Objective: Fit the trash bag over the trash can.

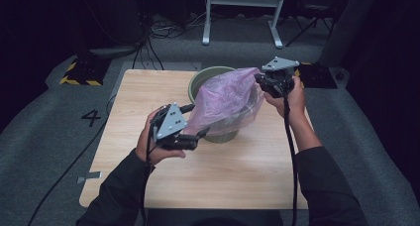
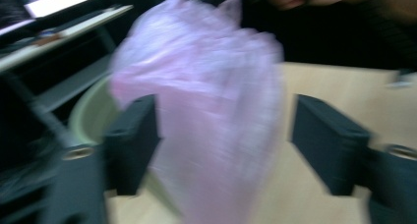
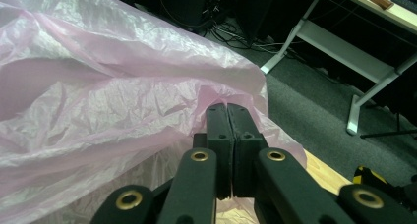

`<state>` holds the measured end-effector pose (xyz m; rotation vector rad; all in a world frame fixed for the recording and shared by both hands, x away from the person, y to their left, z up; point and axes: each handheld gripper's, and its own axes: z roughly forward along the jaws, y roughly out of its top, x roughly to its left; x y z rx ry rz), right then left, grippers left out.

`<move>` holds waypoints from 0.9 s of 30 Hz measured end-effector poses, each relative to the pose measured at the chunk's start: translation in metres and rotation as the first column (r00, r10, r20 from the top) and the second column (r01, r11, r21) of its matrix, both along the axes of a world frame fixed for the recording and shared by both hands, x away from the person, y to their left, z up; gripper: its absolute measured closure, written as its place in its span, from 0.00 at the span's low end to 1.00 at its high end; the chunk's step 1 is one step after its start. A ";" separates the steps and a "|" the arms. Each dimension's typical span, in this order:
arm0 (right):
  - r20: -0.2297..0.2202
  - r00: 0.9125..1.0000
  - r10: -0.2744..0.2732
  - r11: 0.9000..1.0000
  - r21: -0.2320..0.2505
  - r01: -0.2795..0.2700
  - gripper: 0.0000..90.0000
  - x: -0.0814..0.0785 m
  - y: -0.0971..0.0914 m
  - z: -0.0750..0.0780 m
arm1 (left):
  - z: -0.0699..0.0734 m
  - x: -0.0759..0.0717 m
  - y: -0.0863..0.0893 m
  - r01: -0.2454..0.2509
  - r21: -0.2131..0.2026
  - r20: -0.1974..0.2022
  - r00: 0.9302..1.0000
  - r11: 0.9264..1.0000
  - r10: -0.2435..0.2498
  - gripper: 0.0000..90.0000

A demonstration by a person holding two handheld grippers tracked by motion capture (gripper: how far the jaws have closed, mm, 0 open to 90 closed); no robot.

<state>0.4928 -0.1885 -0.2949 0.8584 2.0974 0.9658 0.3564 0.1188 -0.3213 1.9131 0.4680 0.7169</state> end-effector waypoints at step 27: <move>-0.042 0.996 0.073 0.991 0.119 -0.067 0.72 0.026 -0.039 -0.018 | -0.019 0.126 0.042 -0.186 -0.171 -0.149 0.976 0.968 0.161 1.00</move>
